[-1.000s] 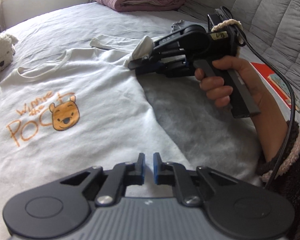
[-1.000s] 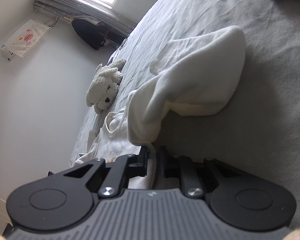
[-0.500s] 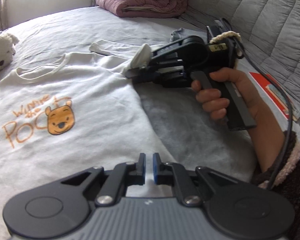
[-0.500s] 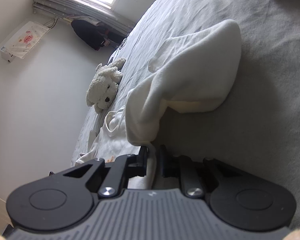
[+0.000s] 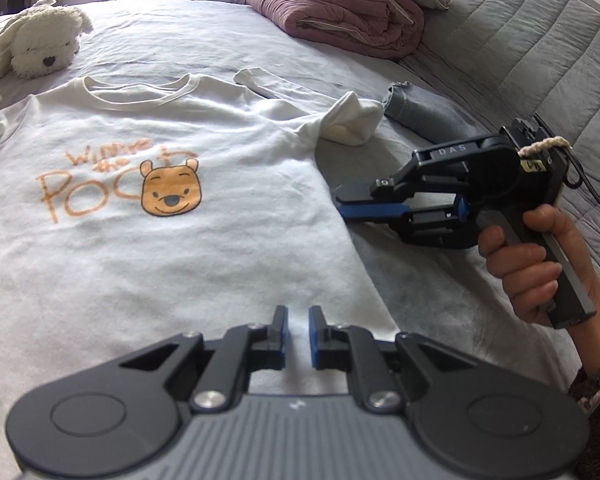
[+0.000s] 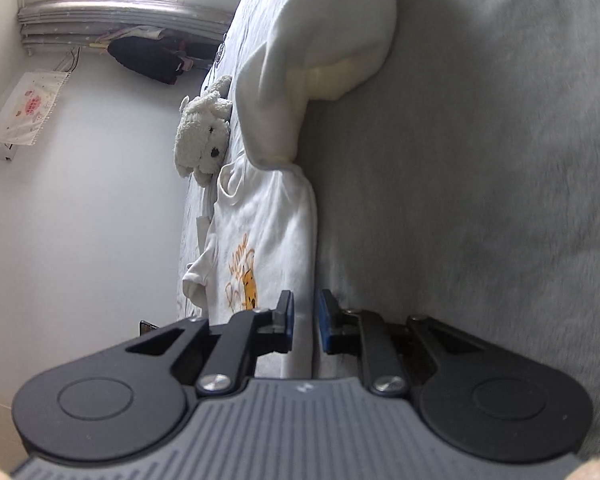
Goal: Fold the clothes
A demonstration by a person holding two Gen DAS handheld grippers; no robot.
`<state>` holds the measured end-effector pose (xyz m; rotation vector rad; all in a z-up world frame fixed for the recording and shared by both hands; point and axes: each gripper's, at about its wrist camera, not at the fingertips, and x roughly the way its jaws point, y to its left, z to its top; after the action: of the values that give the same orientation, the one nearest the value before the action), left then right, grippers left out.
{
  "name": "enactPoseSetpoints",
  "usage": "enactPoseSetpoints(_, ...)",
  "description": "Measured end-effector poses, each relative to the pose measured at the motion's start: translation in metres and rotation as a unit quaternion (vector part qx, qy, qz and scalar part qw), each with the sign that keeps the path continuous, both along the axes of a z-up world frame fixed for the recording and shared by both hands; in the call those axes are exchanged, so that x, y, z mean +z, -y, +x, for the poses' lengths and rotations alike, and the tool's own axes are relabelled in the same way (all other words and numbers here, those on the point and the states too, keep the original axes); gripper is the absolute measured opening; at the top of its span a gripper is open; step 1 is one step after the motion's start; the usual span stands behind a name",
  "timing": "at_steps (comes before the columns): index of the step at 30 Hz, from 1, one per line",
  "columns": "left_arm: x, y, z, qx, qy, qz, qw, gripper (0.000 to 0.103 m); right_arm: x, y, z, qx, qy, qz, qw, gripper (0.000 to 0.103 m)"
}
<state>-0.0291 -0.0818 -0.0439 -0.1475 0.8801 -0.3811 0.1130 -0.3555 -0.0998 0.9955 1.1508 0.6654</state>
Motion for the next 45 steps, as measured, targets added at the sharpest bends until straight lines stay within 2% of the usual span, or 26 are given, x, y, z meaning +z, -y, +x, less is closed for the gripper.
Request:
enactPoseSetpoints(3,0.003,0.003,-0.003,-0.002,0.004,0.000,1.0000,0.010,0.012,-0.002,-0.018,0.015,-0.001,-0.036,0.999,0.020)
enactPoseSetpoints(5,0.005,0.002,-0.005,0.000,0.006,-0.010,0.9999,0.011,0.024,-0.002,-0.037,0.021,0.010,-0.059,0.998,0.036)
enactPoseSetpoints(7,0.005,0.002,-0.006,0.002,0.007,-0.016,0.9998,0.013,0.032,-0.001,-0.056,0.020,0.025,-0.082,0.996,0.040)
enactPoseSetpoints(9,0.004,0.001,-0.009,0.009,0.012,-0.016,0.9998,0.014,0.036,-0.001,-0.072,0.014,0.037,-0.108,0.993,0.038)
enactPoseSetpoints(11,0.003,-0.003,-0.013,0.019,0.017,-0.018,0.9995,0.014,0.039,-0.003,-0.086,0.005,0.052,-0.141,0.989,0.027)
enactPoseSetpoints(14,0.001,-0.015,-0.021,0.039,0.023,-0.008,0.9989,0.014,0.035,-0.007,-0.106,-0.007,0.067,-0.154,0.986,0.025)
enactPoseSetpoints(18,0.000,-0.037,-0.033,0.067,0.027,0.009,0.9974,0.015,0.028,-0.010,-0.118,-0.018,0.066,-0.125,0.990,0.027)
enactPoseSetpoints(22,0.002,-0.078,-0.047,0.101,0.016,0.031,0.9943,0.027,0.017,-0.004,-0.125,-0.025,0.044,-0.074,0.996,0.027)
enactPoseSetpoints(25,0.004,-0.109,-0.057,0.126,0.007,0.048,0.9909,0.032,0.014,0.001,-0.132,-0.022,0.029,-0.045,0.998,0.031)
enactPoseSetpoints(28,0.006,-0.140,-0.068,0.151,-0.001,0.064,0.9865,0.043,0.015,0.004,-0.139,-0.016,0.017,-0.037,0.999,0.033)
enactPoseSetpoints(34,0.010,-0.202,-0.089,0.200,-0.017,0.097,0.9748,0.055,0.019,0.009,-0.160,-0.012,-0.005,-0.036,0.999,0.034)
enactPoseSetpoints(38,0.007,-0.221,-0.104,0.201,-0.047,0.037,0.9779,0.050,0.018,0.010,-0.172,-0.023,-0.014,-0.034,0.999,0.035)
enactPoseSetpoints(39,0.006,-0.222,-0.106,0.199,-0.050,0.029,0.9784,0.042,0.018,0.010,-0.173,-0.026,-0.015,-0.035,0.999,0.035)
enactPoseSetpoints(40,0.005,-0.222,-0.109,0.197,-0.052,0.020,0.9789,0.025,0.018,0.009,-0.175,-0.029,-0.015,-0.035,0.999,0.035)
enactPoseSetpoints(42,0.005,-0.220,-0.113,0.196,-0.046,0.019,0.9793,0.004,0.018,0.007,-0.177,-0.034,-0.016,-0.038,0.999,0.035)
enactPoseSetpoints(45,0.008,-0.222,-0.119,0.205,-0.028,0.021,0.9782,0.003,0.021,0.002,-0.180,-0.039,-0.016,-0.043,0.998,0.037)
